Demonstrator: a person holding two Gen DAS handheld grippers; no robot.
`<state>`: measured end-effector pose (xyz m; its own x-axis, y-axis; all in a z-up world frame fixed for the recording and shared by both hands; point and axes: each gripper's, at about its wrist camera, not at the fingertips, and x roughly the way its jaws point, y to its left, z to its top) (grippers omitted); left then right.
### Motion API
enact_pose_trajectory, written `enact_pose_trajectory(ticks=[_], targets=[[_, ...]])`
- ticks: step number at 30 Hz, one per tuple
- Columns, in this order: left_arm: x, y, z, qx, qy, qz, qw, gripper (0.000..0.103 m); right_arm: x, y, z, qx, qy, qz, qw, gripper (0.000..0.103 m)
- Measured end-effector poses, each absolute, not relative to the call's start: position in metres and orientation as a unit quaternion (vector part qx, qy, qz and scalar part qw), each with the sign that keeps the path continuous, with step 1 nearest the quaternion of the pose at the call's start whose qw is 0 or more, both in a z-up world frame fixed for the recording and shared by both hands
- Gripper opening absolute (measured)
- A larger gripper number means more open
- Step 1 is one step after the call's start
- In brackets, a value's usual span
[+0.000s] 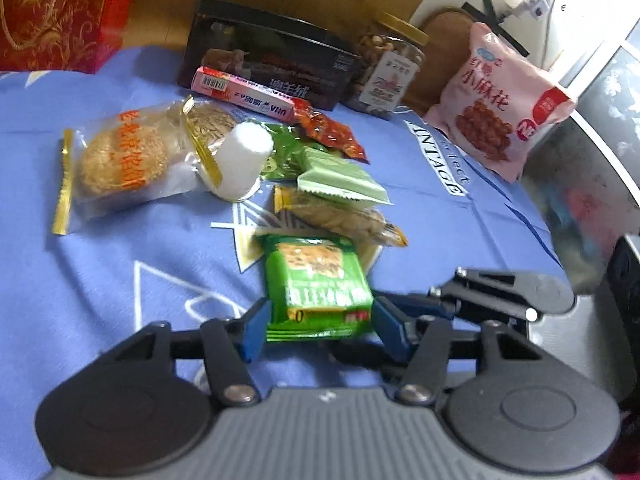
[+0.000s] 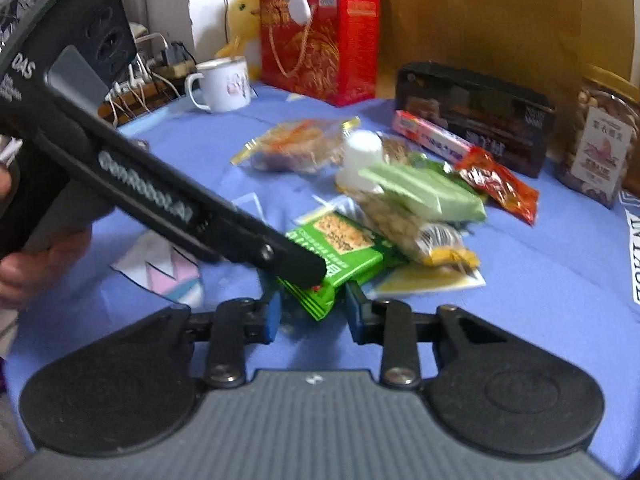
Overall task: Organize snacks
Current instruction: 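Close both grippers on the green snack pack and lift it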
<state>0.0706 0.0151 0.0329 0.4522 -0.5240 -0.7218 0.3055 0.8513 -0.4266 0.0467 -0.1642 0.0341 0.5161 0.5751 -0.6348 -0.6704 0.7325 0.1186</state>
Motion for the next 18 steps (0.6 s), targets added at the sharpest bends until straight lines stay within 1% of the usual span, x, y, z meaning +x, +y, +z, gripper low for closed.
enact_pose_trajectory(ticks=[3,7,10,12,13,14,15,18], targets=[[0.059,0.029,0.056,-0.126,0.438,-0.249,0.855,0.055,0.047,-0.166,0.054,-0.054,0.314,0.378,0.869,0.036],[0.068,0.035,0.100,-0.110,0.379,-0.251,0.884,0.057,0.069,-0.165,0.081,-0.024,0.274,0.377,0.885,0.036],[0.105,0.028,0.125,-0.094,0.340,-0.254,0.900,0.057,0.104,-0.159,0.098,-0.015,0.243,0.357,0.902,0.036],[0.135,0.021,0.133,-0.091,0.320,-0.253,0.909,0.057,0.125,-0.163,0.107,-0.009,0.222,0.339,0.914,0.036],[0.156,0.016,0.135,-0.091,0.312,-0.254,0.911,0.059,0.139,-0.164,0.110,-0.008,0.214,0.327,0.920,0.036],[0.175,0.012,0.135,-0.093,0.307,-0.256,0.912,0.063,0.154,-0.164,0.113,-0.010,0.206,0.313,0.927,0.036],[0.192,0.009,0.134,-0.094,0.303,-0.256,0.913,0.065,0.171,-0.163,0.114,-0.016,0.202,0.301,0.932,0.036],[0.249,-0.003,0.118,-0.111,0.311,-0.244,0.912,0.065,0.222,-0.161,0.111,-0.028,0.214,0.269,0.939,0.036]])
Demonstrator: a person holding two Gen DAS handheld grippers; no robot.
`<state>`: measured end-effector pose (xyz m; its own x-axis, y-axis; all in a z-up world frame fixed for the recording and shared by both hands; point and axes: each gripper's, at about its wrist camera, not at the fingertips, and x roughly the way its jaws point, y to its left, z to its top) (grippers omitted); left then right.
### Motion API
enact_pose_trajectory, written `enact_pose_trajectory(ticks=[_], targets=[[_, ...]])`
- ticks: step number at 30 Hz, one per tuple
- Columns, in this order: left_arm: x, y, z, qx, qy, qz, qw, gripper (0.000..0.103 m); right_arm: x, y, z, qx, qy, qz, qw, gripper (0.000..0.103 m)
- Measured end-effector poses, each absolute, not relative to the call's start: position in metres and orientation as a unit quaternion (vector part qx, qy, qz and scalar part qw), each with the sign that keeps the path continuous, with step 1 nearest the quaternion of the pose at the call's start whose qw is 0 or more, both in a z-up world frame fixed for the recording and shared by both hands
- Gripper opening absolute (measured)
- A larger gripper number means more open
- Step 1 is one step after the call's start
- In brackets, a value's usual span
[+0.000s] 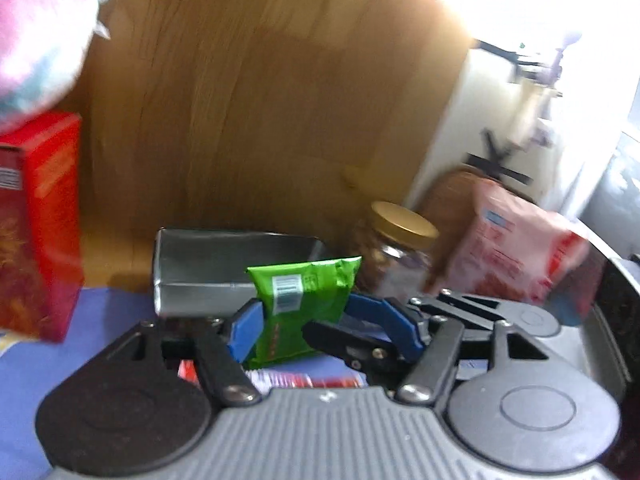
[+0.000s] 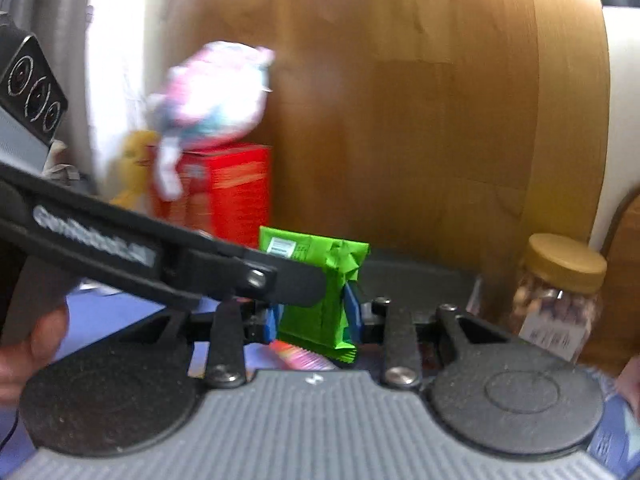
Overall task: Organize snacks
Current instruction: 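Close both grippers on the green snack pack and lift it, then lower the green pack into the dark tin box and open both grippers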
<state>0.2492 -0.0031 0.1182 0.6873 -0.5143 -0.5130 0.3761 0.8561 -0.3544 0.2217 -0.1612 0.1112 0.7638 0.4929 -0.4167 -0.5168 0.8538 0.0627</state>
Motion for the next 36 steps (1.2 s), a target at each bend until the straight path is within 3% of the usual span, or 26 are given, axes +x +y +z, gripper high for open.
enact_pose_trajectory(ticks=[4,6,8,14,21,26,30,33,34,35,36], targets=[[0.291,-0.011,0.091,-0.117,0.326,-0.222,0.912,0.068,0.270,-0.163,0.092,-0.033,0.258,0.238,0.936,0.038],[0.296,-0.011,0.083,-0.108,0.319,-0.205,0.919,0.073,0.277,-0.170,0.085,-0.021,0.268,0.236,0.934,0.053],[0.294,-0.008,0.081,-0.103,0.305,-0.190,0.928,0.088,0.282,-0.179,0.083,-0.008,0.269,0.235,0.934,0.058],[0.275,0.012,0.094,-0.116,0.271,-0.161,0.942,0.092,0.288,-0.194,0.085,0.063,0.267,0.225,0.935,0.058],[0.256,0.010,0.085,-0.081,0.308,-0.175,0.932,0.090,0.273,-0.193,0.088,0.011,0.249,0.213,0.945,0.051],[0.246,0.004,0.065,-0.068,0.348,-0.218,0.909,0.083,0.224,-0.225,0.088,0.058,0.217,0.234,0.946,0.052],[0.267,-0.015,0.049,-0.080,0.385,-0.235,0.889,0.080,0.225,-0.225,0.056,0.033,0.262,0.233,0.936,0.053],[0.285,-0.028,0.032,-0.097,0.419,-0.252,0.867,0.059,0.242,-0.212,0.030,0.023,0.310,0.244,0.919,0.052],[0.288,-0.032,0.029,-0.098,0.420,-0.258,0.865,0.043,0.247,-0.208,0.024,0.020,0.319,0.247,0.915,0.051],[0.289,-0.035,0.028,-0.094,0.421,-0.265,0.863,0.036,0.247,-0.205,0.017,0.022,0.322,0.253,0.912,0.045],[0.287,-0.035,0.029,-0.095,0.422,-0.258,0.864,0.036,0.247,-0.204,0.017,0.031,0.320,0.255,0.912,0.041]])
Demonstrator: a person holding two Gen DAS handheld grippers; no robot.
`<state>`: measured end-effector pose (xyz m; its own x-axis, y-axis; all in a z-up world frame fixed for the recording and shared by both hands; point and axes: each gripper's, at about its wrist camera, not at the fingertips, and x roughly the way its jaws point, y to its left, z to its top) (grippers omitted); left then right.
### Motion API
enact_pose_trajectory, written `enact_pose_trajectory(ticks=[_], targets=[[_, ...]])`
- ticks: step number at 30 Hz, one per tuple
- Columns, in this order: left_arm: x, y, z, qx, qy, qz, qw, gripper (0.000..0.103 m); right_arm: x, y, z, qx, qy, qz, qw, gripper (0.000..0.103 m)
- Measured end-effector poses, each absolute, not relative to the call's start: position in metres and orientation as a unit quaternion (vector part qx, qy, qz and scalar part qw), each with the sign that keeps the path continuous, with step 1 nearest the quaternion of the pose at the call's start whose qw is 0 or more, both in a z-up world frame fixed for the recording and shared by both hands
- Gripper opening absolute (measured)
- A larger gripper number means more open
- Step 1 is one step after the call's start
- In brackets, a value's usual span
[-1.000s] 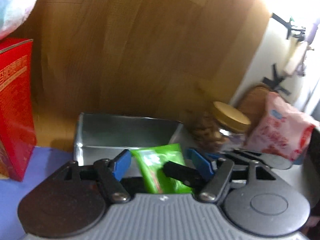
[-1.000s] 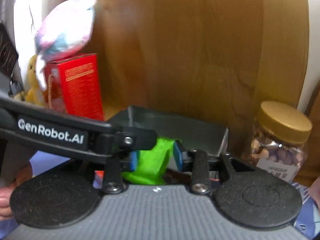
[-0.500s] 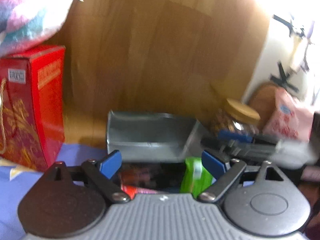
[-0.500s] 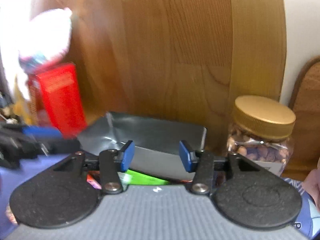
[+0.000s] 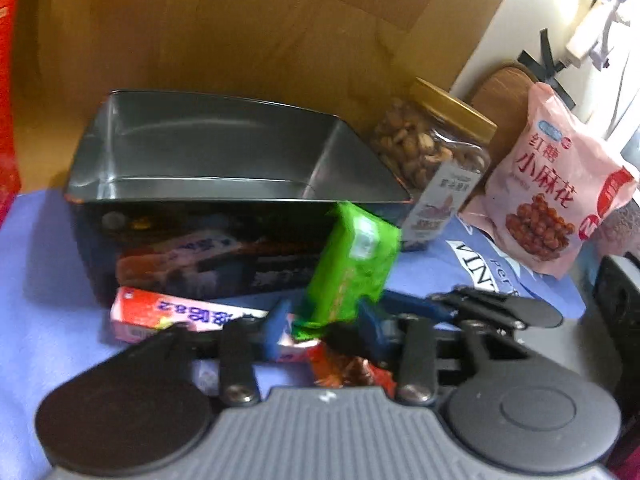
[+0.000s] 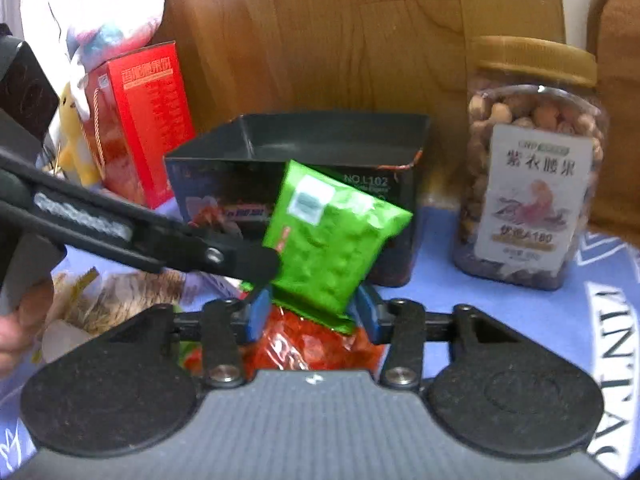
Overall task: Organize snacks
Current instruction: 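Lower the green pack into the dark tin box and open both grippers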
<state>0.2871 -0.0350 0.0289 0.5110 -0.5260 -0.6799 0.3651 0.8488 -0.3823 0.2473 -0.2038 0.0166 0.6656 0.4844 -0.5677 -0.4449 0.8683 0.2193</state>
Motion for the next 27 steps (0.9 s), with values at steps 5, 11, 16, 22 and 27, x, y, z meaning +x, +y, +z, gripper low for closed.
enact_pose_trajectory(ticks=[5,11,16,22,27], targets=[[0.258,-0.017,0.065,-0.105,0.374,-0.288,0.875,0.036,0.213,-0.206,0.046,0.026,0.258,0.267,0.928,0.040],[0.285,-0.015,0.108,-0.109,0.306,-0.249,0.912,0.045,0.236,-0.186,0.094,0.014,0.190,0.265,0.945,0.043],[0.303,0.002,0.101,-0.109,0.293,-0.187,0.931,0.073,0.277,-0.181,0.094,-0.012,0.203,0.227,0.953,0.048],[0.305,0.048,0.087,-0.137,0.270,-0.100,0.948,0.084,0.280,-0.234,0.079,0.099,0.218,0.186,0.953,0.049],[0.326,0.051,0.054,-0.173,0.356,-0.089,0.914,0.084,0.298,-0.244,0.051,0.172,0.274,0.173,0.930,0.051]])
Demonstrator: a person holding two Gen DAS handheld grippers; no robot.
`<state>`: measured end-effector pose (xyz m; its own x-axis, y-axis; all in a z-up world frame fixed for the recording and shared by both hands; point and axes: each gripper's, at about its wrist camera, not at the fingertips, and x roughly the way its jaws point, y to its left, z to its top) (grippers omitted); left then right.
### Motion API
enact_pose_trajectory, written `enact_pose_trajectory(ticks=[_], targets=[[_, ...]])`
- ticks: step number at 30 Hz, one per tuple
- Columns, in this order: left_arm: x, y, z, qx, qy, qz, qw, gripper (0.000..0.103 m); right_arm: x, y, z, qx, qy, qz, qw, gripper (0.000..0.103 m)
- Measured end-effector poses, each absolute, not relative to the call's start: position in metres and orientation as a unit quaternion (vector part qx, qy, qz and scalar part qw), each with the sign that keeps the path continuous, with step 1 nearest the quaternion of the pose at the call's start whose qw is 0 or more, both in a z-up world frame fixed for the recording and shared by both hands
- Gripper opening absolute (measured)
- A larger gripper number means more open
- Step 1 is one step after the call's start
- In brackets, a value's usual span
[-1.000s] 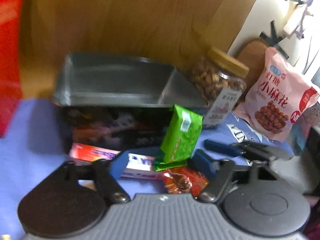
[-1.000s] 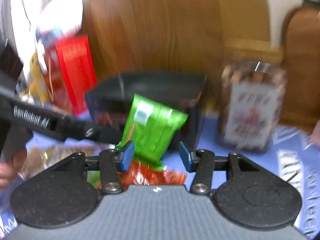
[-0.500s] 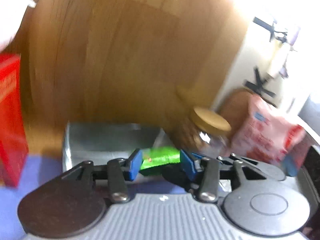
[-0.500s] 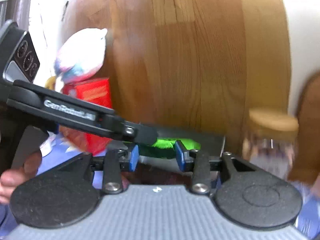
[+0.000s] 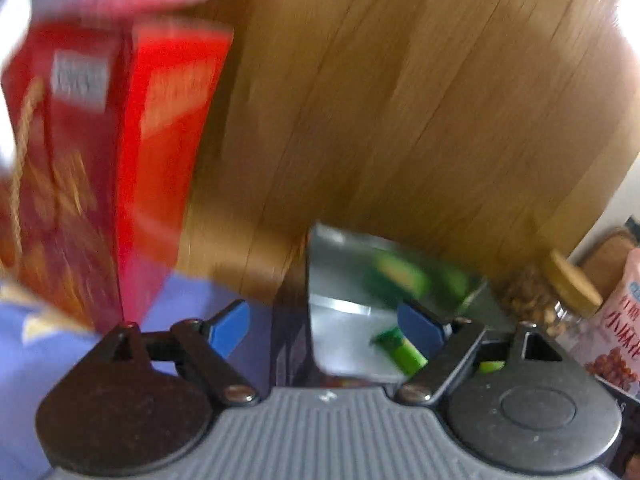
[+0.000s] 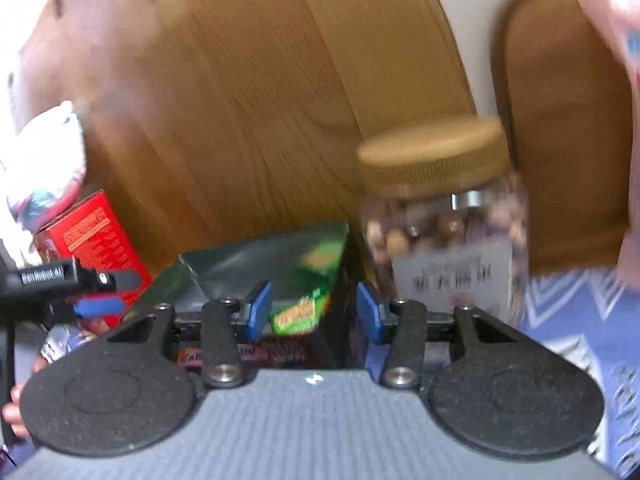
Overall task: Organize snacks
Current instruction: 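Lower the green pack into the dark tin box and open both grippers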
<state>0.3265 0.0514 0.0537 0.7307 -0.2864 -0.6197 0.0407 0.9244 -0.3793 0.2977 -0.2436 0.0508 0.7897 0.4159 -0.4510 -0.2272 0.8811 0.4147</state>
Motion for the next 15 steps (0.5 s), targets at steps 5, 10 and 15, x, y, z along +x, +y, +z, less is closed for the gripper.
enact_pose_trajectory(ticks=[5,10,15], targets=[[0.329,0.040,0.039,-0.187,0.403,-0.109,0.890,0.078,0.300,-0.246,0.041,0.220,0.304,0.188,0.908,0.055],[0.314,0.041,0.043,-0.161,0.409,-0.107,0.892,0.078,0.274,-0.239,0.047,0.208,0.304,0.192,0.910,0.058],[0.294,0.054,0.051,-0.179,0.397,-0.130,0.891,0.086,0.251,-0.244,0.055,0.190,0.284,0.195,0.919,0.060]])
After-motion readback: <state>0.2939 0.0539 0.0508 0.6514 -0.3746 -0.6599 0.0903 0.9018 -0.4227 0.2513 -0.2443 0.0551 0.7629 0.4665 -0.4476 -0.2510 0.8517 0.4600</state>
